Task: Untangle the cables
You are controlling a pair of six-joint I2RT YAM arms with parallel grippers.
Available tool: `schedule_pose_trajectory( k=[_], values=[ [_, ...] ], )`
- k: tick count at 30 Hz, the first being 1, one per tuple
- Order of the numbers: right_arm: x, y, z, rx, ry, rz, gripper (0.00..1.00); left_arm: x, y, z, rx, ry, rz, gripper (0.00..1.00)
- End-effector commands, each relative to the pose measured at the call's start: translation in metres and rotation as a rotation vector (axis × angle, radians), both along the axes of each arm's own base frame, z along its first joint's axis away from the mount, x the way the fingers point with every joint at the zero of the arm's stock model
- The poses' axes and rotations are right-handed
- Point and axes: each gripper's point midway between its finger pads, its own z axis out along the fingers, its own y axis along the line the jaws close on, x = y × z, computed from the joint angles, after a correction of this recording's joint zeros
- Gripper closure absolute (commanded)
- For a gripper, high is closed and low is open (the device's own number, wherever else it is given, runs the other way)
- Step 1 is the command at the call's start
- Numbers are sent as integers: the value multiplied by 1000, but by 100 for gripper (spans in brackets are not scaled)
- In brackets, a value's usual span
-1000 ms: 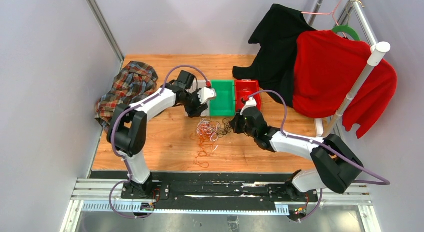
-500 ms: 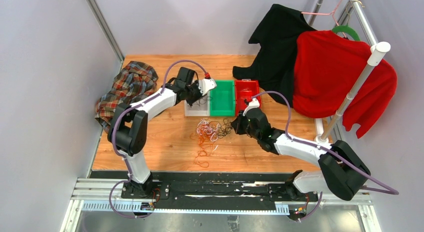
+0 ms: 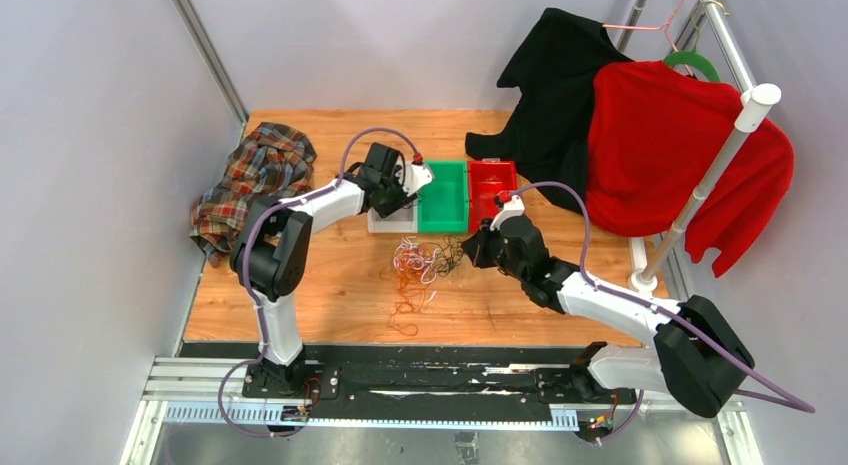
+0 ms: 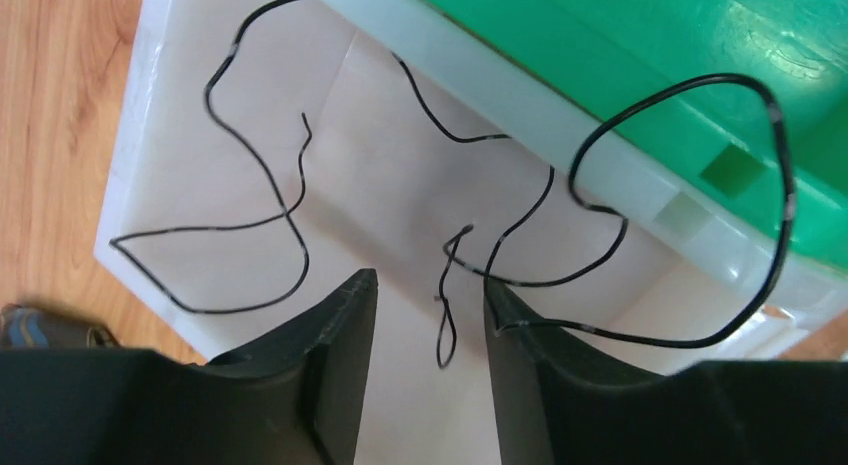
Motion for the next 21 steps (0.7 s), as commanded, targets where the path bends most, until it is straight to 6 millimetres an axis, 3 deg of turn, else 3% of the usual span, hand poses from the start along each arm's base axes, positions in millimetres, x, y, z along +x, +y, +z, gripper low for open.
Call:
schedule_pose_trajectory(
  k=[1,6,9,17,21],
  values=[
    [1,0,13,28,-12,0,99,-1,-4,46,-57,-49,18,47],
    [1,2,19,47,-23,9,99,-19,-17,102,-164,-32,-25,20],
    [2,4,26,63,-37,14,99,-37,-26,128,-230,6,-70,11],
    [-1,23,69,182,-93,87,99,-131,-85,168,-569,284,-299,8],
    [-11,37,101,287,-133,171,99,-163,-96,172,-605,337,-409,9]
  ],
)
